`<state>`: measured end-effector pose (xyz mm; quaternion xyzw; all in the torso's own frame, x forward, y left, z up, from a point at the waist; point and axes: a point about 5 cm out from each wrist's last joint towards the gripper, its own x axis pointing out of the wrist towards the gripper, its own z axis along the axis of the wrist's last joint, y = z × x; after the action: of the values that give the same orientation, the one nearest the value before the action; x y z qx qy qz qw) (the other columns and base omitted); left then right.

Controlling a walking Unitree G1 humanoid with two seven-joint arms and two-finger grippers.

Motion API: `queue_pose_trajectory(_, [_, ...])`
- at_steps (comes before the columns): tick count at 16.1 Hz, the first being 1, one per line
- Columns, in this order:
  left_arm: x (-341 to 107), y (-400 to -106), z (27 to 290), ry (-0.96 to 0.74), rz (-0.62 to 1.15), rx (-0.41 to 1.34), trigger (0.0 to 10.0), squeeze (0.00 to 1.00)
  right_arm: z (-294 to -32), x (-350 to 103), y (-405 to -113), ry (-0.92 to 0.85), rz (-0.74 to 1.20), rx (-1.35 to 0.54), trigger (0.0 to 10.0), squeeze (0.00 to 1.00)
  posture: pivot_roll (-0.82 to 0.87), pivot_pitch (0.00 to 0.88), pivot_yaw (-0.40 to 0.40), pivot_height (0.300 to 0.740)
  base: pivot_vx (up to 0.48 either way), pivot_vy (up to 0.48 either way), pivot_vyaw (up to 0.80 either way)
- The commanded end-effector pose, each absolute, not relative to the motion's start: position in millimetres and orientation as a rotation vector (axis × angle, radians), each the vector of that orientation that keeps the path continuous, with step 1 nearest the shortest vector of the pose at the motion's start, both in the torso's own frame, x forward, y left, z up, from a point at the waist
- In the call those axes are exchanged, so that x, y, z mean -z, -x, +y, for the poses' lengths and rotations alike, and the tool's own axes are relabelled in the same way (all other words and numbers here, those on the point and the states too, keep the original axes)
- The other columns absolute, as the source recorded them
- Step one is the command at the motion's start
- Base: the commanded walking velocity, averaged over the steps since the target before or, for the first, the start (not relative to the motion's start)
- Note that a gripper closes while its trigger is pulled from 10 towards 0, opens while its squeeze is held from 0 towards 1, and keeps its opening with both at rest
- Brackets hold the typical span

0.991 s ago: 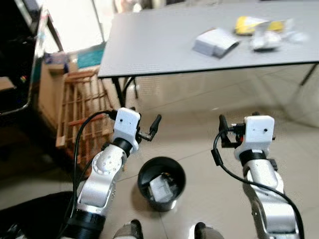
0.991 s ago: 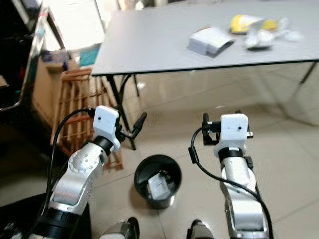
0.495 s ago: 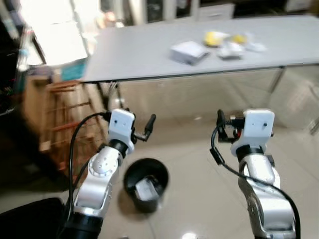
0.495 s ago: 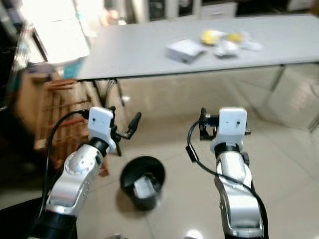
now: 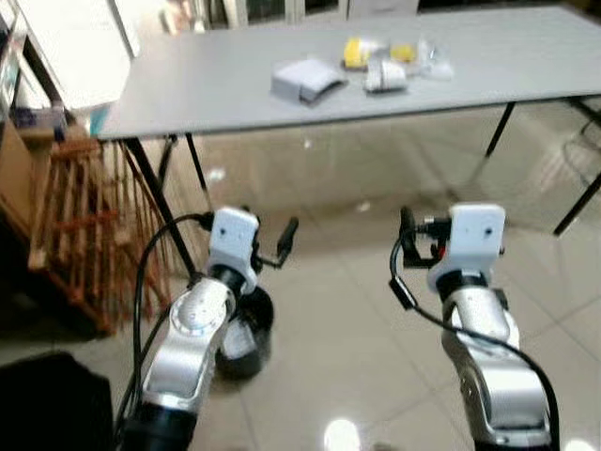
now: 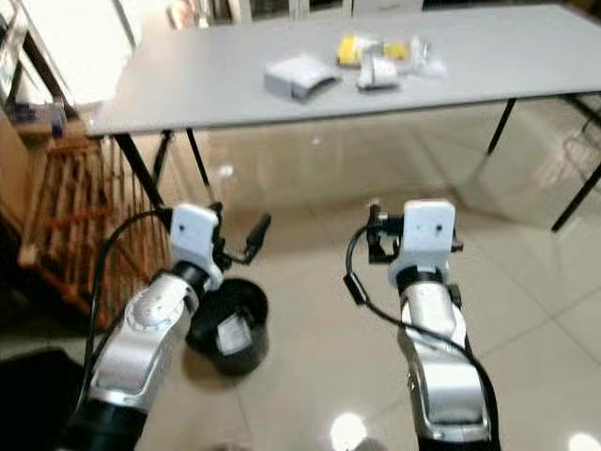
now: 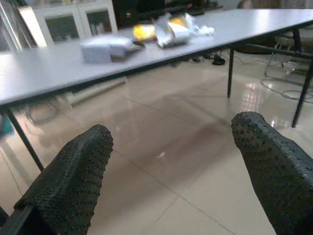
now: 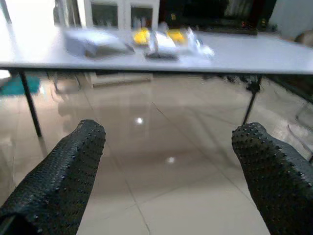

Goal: Picking trash to rubbish bin

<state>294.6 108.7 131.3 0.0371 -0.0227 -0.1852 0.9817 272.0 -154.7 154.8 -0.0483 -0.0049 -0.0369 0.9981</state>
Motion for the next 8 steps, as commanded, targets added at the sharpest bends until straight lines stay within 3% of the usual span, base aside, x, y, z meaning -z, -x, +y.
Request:
queue_pose_trajectory(1, [-135.6, -294.1, 107.6, -0.084, -0.063, 0.384, 10.0, 0.0, -152.1, -156.9, -273.4, 0.094, -0.013, 0.063, 10.0, 0.55, -0.05, 0.096, 0.048, 0.74, 0.0, 0.0, 0.0])
queue_pose_trajectory(3, [-135.8, -293.7, 108.1, -0.086, -0.068, 0.379, 10.0, 0.0, -150.3, -157.7, -275.2, 0.093, -0.018, 0.054, 10.0, 0.35, -0.04, 0.092, 0.042, 0.74, 0.0, 0.0, 0.0])
queue_pose_trajectory(6, [-136.1, -293.8, 107.6, -0.087, -0.071, 0.378, 10.0, 0.0, -149.6, -157.9, -276.2, 0.101, -0.017, 0.047, 10.0, 0.38, -0.04, 0.089, 0.039, 0.74, 0.0, 0.0, 0.0])
queue_pose_trajectory(8, [-137.0, -294.4, 106.2, -0.089, -0.075, 0.383, 10.0, 0.0, -148.3, -158.1, -277.0, 0.103, -0.019, 0.041, 10.0, 0.36, -0.04, 0.089, 0.039, 0.74, 0.0, 0.0, 0.61])
